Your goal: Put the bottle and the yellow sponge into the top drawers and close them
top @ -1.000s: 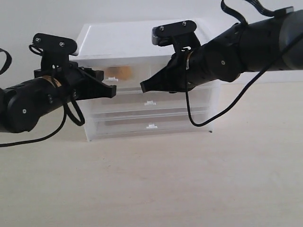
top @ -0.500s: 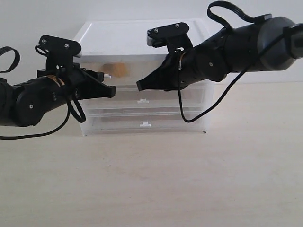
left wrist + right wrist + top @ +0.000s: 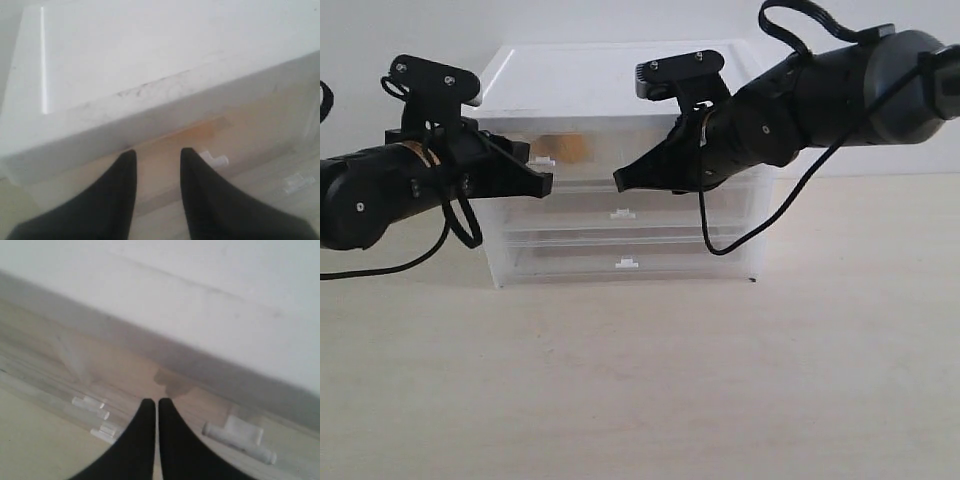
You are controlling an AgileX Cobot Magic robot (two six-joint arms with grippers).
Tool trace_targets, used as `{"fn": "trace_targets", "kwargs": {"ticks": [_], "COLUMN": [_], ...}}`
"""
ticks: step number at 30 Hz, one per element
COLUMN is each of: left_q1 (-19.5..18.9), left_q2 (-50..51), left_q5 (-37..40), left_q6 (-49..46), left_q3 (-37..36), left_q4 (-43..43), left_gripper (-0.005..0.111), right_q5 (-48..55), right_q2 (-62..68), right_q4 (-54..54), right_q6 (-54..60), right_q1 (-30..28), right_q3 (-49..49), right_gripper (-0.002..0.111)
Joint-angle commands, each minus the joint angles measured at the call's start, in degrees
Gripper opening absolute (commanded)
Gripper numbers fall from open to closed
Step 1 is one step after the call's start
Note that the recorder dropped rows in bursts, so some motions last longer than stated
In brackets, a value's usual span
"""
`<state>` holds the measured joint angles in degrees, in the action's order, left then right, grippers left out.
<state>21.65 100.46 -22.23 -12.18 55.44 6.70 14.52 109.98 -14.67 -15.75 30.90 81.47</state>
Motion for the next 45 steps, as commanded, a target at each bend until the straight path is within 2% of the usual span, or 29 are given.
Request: {"fn": "trace_targets", "kwargs": {"ticks": [1, 6, 16, 20, 24, 28, 34, 37, 40, 45], "left_q1": [-0.09, 0.58, 0.88, 1.53, 5.69, 12.03, 21.27, 23.99, 25.07, 25.07], "left_q2": [-2.90, -6.66, -18.28, -25.47, -34.28, -43.86, -53.09, -55.06, -55.07, -55.07], "left_q5": [2.08, 1.25, 1.10, 1.10, 1.51, 1.54, -0.32, -0.18, -0.48, -0.01], "left_q6": [1.06, 2.00, 4.04, 7.81, 9.95, 13.10, 17.25, 17.41, 17.55, 23.07], "left_q3": [-0.08, -3.99, -14.57, -19.46, -24.07, -29.21, -33.97, -35.38, -36.39, -37.03], "left_q4": [-0.14, -0.28, -0.28, -0.68, -2.04, -2.04, -2.04, -2.04, -2.04, -2.04], "left_gripper": [0.029, 0.025, 0.018, 0.018, 0.018, 0.014, 0.008, 0.008, 0.008, 0.008], "right_q5": [2.28, 5.84, 3.30, 1.24, -4.88, -12.07, -25.08, -30.09, -34.34, -31.03], "right_q2": [-3.27, -5.71, -13.57, -19.28, -27.03, -35.75, -47.28, -52.92, -57.33, -62.95], "right_q4": [-0.41, 0.09, 1.93, 2.06, 2.06, 2.32, 2.57, 2.57, 2.57, 2.57], "right_q6": [-0.27, 1.19, 1.12, 0.68, -0.73, -2.80, -10.68, -10.68, -10.68, -10.68], "right_q1": [-0.52, 0.33, 3.04, 3.04, 3.04, 3.04, 3.04, 3.04, 3.04, 3.04], "right_q3": [0.78, -0.40, -9.75, -15.27, -23.58, -32.62, -45.82, -52.03, -57.40, -61.06], "right_gripper": [0.000, 0.000, 0.000, 0.000, 0.000, 0.000, 0.000, 0.000, 0.000, 0.000]}}
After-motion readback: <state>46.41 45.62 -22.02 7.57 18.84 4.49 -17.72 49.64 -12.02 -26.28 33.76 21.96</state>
